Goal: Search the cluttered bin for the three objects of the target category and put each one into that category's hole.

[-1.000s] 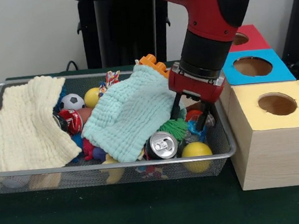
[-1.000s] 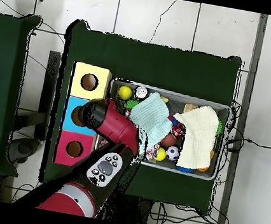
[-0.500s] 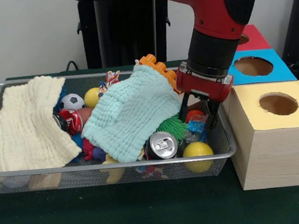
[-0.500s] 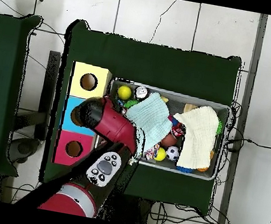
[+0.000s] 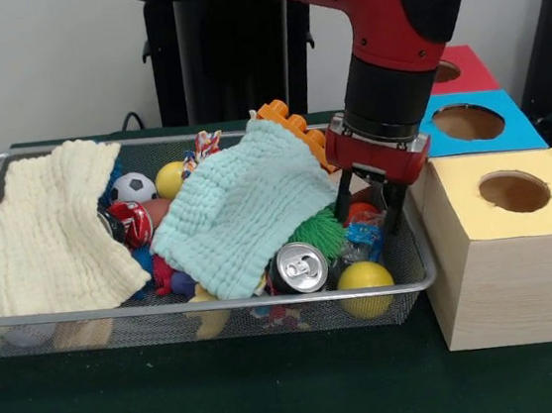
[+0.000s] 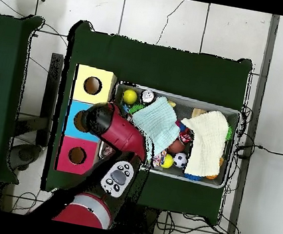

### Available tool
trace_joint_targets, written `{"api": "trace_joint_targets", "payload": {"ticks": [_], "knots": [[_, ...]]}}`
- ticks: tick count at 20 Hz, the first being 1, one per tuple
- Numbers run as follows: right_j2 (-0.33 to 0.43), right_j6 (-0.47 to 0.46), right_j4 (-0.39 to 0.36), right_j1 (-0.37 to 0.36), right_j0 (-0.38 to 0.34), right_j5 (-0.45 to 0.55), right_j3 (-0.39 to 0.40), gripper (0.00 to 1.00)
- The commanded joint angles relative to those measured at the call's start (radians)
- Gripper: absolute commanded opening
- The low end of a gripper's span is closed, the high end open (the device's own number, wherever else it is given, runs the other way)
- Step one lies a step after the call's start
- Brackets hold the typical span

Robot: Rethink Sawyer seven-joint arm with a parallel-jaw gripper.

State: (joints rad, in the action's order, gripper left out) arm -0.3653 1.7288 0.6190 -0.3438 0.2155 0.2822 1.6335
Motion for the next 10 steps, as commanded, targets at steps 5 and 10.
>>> {"api": "trace_joint_targets", "payload": {"ticks": [5,10], "knots": [[0.178,0.205,-0.005,0.047,-0.037,-0.060,0.053,1.00],[0.208,0.200,-0.010,0.060,-0.053,-0.091,0.059,1.00]]}}
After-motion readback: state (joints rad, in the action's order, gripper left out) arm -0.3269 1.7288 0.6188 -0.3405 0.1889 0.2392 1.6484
